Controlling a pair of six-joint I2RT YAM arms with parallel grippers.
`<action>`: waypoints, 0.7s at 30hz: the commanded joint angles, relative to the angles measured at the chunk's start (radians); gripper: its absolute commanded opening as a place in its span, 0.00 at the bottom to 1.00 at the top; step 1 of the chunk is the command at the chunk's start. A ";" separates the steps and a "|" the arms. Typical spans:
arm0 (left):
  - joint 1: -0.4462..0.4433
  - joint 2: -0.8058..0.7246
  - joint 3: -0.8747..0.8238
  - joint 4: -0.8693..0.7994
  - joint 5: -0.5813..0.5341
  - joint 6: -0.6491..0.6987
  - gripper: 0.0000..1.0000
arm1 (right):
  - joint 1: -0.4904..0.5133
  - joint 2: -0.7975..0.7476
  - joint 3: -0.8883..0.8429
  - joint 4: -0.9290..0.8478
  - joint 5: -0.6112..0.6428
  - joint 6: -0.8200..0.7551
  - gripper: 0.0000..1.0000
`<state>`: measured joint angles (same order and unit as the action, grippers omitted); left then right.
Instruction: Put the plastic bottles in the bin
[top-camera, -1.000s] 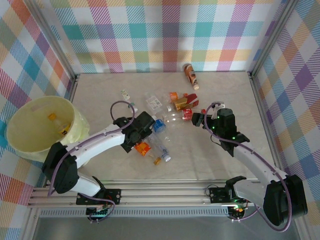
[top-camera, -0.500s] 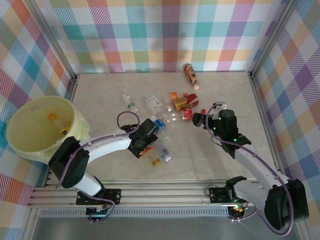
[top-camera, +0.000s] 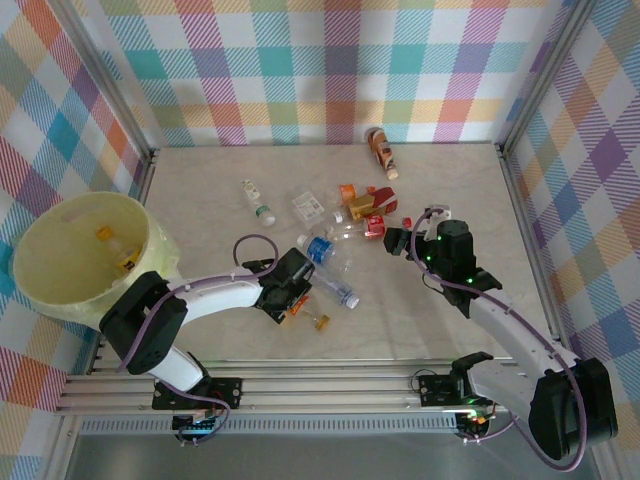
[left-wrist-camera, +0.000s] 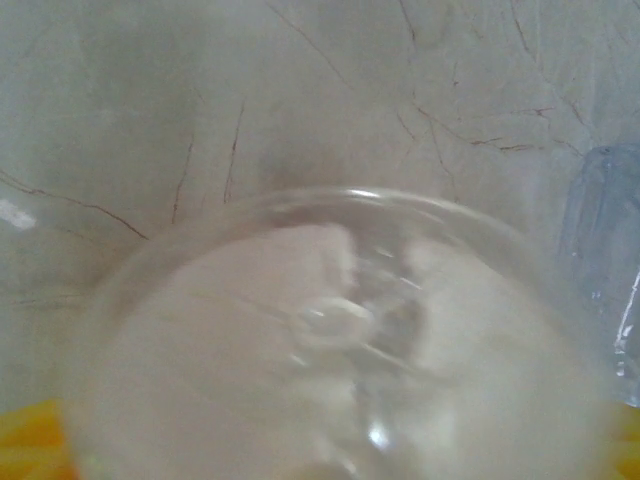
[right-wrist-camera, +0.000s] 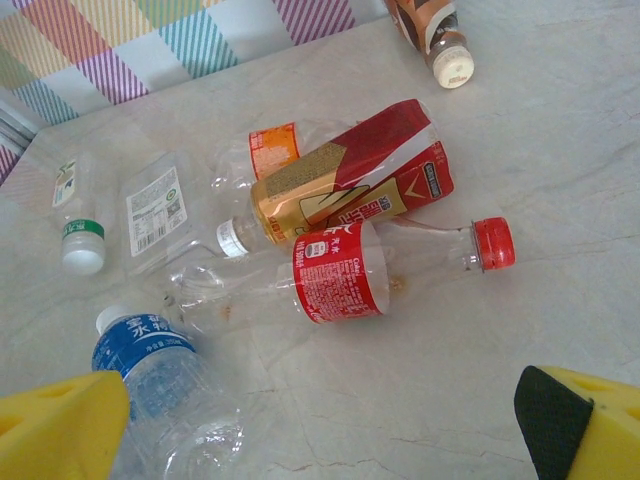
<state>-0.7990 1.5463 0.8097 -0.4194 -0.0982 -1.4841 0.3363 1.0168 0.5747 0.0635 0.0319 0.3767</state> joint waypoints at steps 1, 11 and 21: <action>-0.012 0.014 -0.017 0.023 0.006 0.009 0.71 | 0.006 -0.018 -0.008 0.022 -0.022 -0.016 1.00; -0.008 -0.016 0.032 0.002 -0.035 0.125 0.57 | 0.006 -0.037 -0.025 0.042 -0.083 -0.063 1.00; 0.051 -0.122 0.122 -0.107 -0.087 0.377 0.50 | 0.006 -0.037 -0.025 0.074 -0.171 -0.120 1.00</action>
<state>-0.7704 1.4914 0.8913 -0.4717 -0.1287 -1.2095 0.3363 0.9955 0.5587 0.0898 -0.0952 0.2928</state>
